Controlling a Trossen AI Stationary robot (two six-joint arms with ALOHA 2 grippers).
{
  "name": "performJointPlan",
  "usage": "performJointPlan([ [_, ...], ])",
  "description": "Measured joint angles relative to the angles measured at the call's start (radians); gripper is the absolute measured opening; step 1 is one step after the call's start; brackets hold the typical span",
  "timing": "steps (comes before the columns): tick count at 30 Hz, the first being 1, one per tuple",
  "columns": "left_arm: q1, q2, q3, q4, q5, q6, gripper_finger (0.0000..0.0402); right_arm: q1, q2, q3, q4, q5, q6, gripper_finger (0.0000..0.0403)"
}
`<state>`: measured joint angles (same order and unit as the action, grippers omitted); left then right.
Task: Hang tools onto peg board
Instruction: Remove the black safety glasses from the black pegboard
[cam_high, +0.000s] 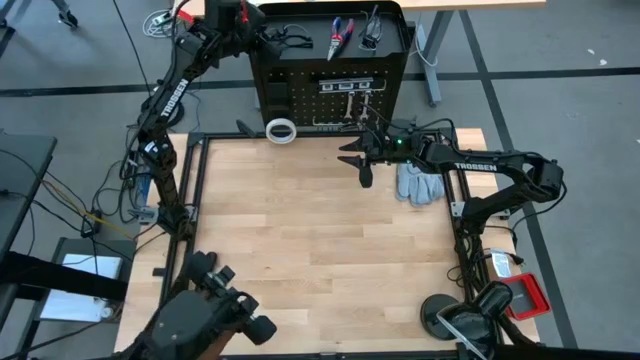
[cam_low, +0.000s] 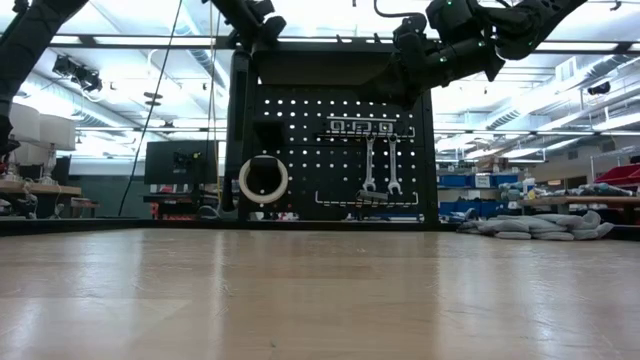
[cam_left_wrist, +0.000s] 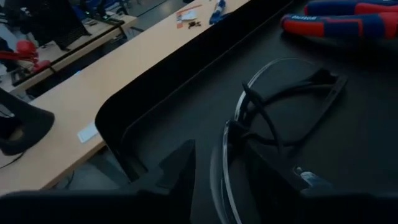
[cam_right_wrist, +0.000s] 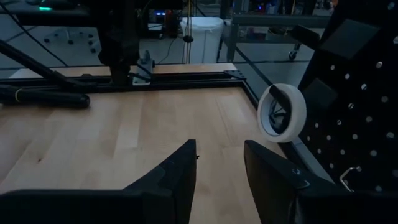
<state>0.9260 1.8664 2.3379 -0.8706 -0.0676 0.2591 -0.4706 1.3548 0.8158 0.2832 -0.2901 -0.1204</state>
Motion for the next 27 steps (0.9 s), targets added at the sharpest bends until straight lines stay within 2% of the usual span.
performJointPlan([
  [4,-0.010,0.000,0.000,-0.001,-0.019,0.002,0.0104,0.000,0.000,0.000,0.000,0.000,-0.004,0.0144],
  [8,-0.017,0.000,0.001,-0.001,-0.029,-0.005,0.0032,0.000,0.000,0.000,0.000,0.000,-0.006,0.0141],
  [10,-0.020,0.000,0.000,-0.001,-0.024,-0.001,0.0011,0.000,0.000,0.000,0.000,0.000,-0.006,0.0141],
  [27,-0.073,-0.046,0.016,0.059,-0.007,-0.008,0.0001,0.000,0.000,0.000,-0.008,0.000,-0.003,0.0138],
])
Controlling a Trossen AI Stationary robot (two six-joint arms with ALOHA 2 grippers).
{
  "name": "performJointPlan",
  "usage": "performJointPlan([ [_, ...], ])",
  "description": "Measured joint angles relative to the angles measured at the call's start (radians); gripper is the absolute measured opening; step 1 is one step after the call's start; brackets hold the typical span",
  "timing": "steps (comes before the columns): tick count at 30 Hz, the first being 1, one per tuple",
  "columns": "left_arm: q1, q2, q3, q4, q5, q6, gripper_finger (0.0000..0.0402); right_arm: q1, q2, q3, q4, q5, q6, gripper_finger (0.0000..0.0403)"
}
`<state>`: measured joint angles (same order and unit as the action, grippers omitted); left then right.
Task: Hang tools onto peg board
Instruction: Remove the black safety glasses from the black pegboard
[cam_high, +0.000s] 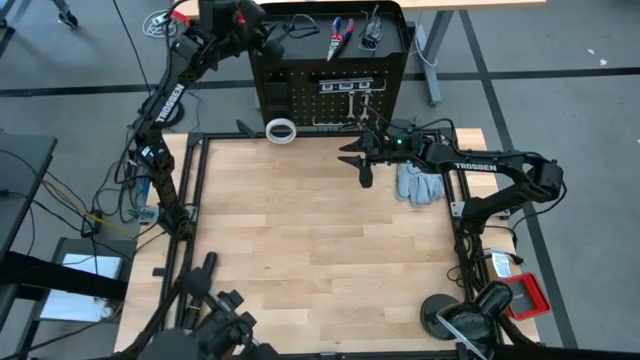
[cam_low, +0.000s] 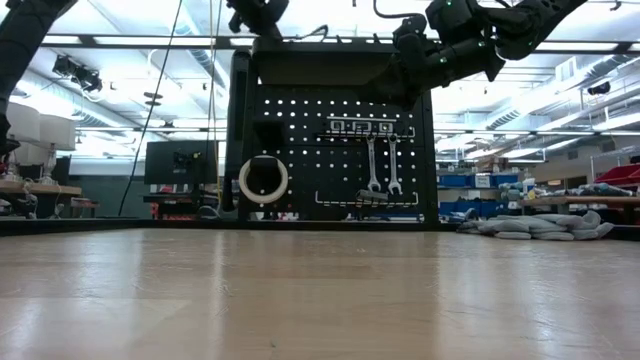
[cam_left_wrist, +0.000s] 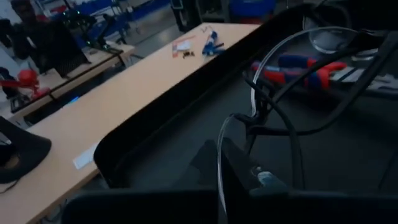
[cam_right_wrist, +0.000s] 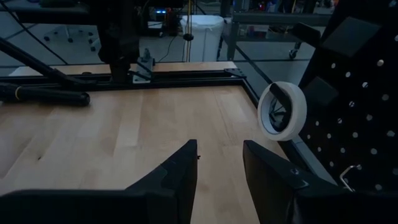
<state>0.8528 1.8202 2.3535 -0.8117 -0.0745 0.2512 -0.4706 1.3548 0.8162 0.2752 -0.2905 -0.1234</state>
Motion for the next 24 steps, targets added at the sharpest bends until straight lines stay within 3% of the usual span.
performJointPlan([
  [8,-0.027,-0.062,0.001,0.038,0.000,0.000,0.0000,0.000,0.000,0.000,-0.002,0.000,0.000,0.0135],
  [13,-0.085,-0.128,0.001,-0.061,0.017,0.036,0.0000,-0.004,0.000,0.000,-0.027,0.000,-0.006,0.0135],
  [20,-0.274,-0.190,0.003,-0.488,0.017,0.264,0.0000,-0.038,-0.013,0.000,-0.066,0.000,-0.010,0.0133],
  [24,-0.383,-0.189,-0.029,-0.710,-0.039,0.188,0.0000,-0.051,-0.033,0.001,-0.093,0.000,-0.010,0.0133],
])
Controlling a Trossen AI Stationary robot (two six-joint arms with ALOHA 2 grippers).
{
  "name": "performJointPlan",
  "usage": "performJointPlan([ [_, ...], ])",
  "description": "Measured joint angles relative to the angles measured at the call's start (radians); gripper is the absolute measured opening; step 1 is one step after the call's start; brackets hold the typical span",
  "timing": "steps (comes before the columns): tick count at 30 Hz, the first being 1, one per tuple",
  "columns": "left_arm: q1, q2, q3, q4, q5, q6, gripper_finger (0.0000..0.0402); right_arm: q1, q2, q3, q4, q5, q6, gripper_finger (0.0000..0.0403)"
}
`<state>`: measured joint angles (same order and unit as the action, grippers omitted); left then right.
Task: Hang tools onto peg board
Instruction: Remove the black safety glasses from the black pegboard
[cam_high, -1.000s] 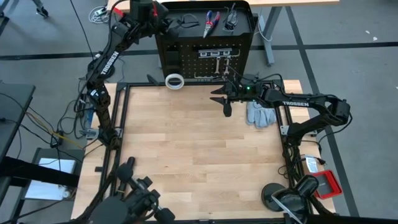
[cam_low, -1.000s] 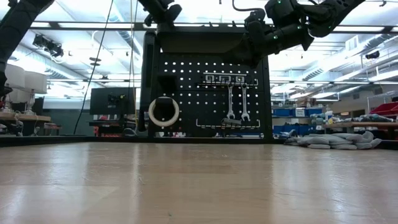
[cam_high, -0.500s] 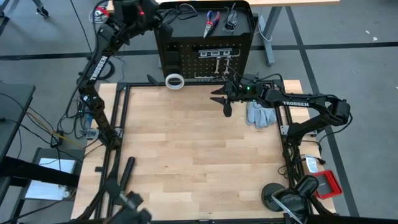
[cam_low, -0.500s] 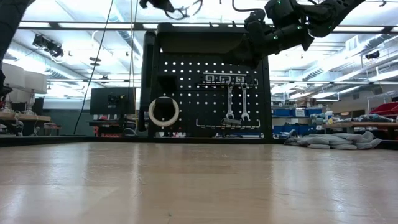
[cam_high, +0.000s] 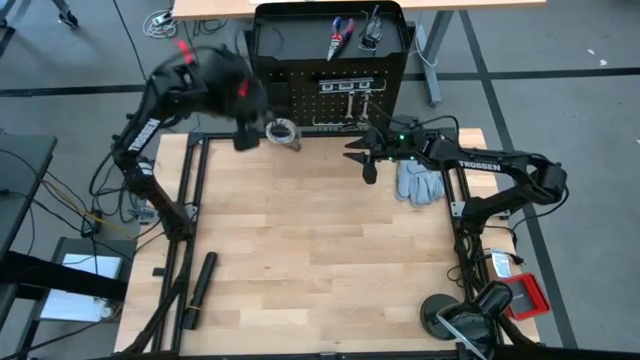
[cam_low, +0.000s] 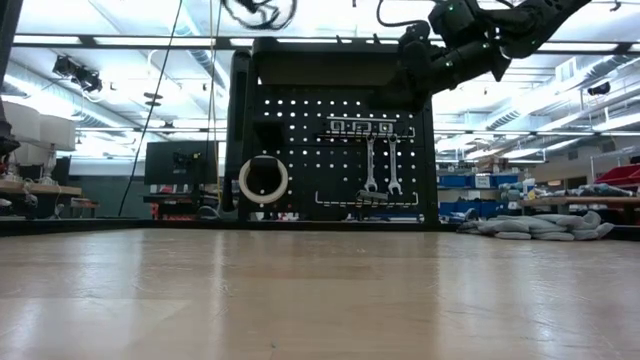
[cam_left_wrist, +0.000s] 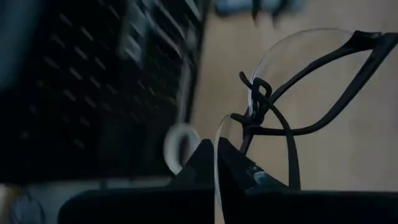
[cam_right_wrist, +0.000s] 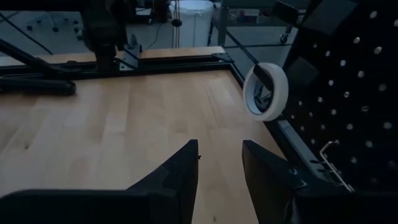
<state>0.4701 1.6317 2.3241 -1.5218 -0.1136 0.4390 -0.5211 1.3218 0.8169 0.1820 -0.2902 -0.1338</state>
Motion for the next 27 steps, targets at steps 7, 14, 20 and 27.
performJointPlan([
  [7,-0.168,-0.085,-0.335,0.118,-0.012,-0.076,0.0000,-0.003,-0.011,0.000,-0.019,0.000,0.001,0.0128],
  [14,-0.276,-0.266,-0.943,0.573,-0.005,-0.106,0.0000,0.023,-0.011,0.000,-0.058,0.000,0.029,0.0129],
  [20,-0.307,-0.378,-1.396,0.988,-0.007,-0.249,0.0000,0.047,-0.010,0.000,-0.085,0.000,0.026,0.0126],
  [27,-0.323,-0.391,-1.663,1.274,-0.023,-0.497,0.0000,0.089,-0.010,0.000,-0.049,0.193,-0.059,0.0128],
])
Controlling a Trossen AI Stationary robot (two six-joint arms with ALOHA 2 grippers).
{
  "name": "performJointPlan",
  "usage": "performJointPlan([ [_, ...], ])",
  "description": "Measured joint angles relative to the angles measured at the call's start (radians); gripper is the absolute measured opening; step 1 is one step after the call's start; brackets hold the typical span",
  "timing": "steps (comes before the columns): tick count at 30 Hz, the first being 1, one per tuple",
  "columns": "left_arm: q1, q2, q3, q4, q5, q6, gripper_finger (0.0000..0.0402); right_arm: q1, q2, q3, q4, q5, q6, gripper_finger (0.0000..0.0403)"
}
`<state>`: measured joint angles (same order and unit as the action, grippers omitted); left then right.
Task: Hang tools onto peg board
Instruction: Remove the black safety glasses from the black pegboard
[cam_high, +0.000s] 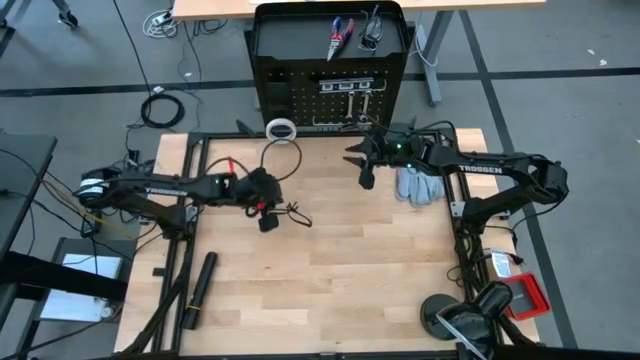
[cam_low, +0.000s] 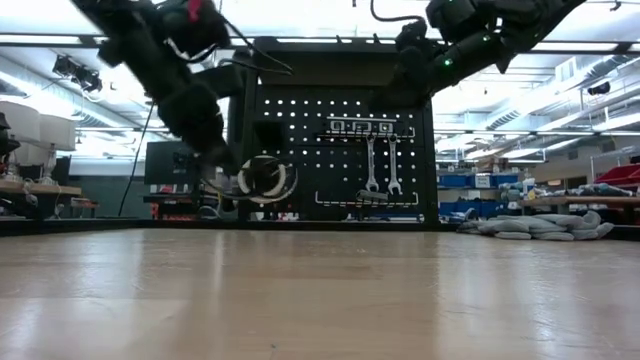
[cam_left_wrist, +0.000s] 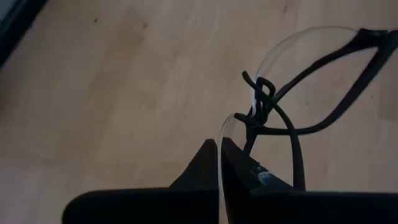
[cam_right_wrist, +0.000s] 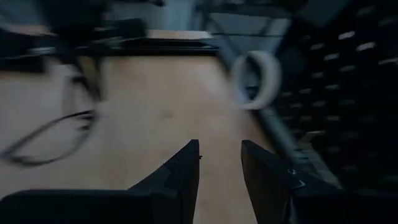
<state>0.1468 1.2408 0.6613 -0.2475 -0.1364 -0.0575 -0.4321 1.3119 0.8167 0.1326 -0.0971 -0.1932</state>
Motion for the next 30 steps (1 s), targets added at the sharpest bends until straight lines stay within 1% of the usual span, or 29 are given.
performJointPlan([
  [2,-0.007,0.000,-0.047,0.056,-0.019,-0.037,0.0000,0.013,0.002,0.000,0.031,0.086,-0.048,0.0128],
  [4,-0.006,0.000,-0.084,0.074,-0.051,-0.081,0.0000,0.019,0.003,0.000,0.057,0.158,-0.074,0.0128],
  [6,-0.005,0.000,-0.111,0.093,-0.087,-0.118,0.0000,0.020,0.003,-0.001,0.100,0.208,-0.079,0.0128],
  [9,-0.006,0.000,-0.152,0.129,-0.121,-0.185,0.0000,0.019,0.003,-0.001,0.161,0.227,-0.054,0.0126],
  [12,-0.006,0.002,-0.186,0.155,-0.129,-0.252,0.0000,0.019,0.003,0.000,0.208,0.227,-0.021,0.0126],
  [17,-0.006,0.002,-0.242,0.194,-0.128,-0.393,0.0000,0.024,0.003,0.000,0.244,0.228,-0.019,0.0126],
  [22,-0.005,0.001,-0.258,0.205,-0.132,-0.469,0.0002,0.023,0.003,0.013,0.256,0.301,-0.021,0.0125],
  [24,-0.006,0.002,-0.260,0.225,-0.137,-0.472,0.0010,0.023,0.003,0.017,0.257,0.305,-0.047,0.0130],
  [26,-0.006,0.003,-0.261,0.248,-0.144,-0.468,0.0026,0.025,0.003,0.017,0.253,0.306,-0.058,0.0141],
  [30,-0.006,0.004,-0.261,0.294,-0.170,-0.430,0.0079,0.025,0.003,0.017,0.218,0.307,-0.042,0.0173],
])
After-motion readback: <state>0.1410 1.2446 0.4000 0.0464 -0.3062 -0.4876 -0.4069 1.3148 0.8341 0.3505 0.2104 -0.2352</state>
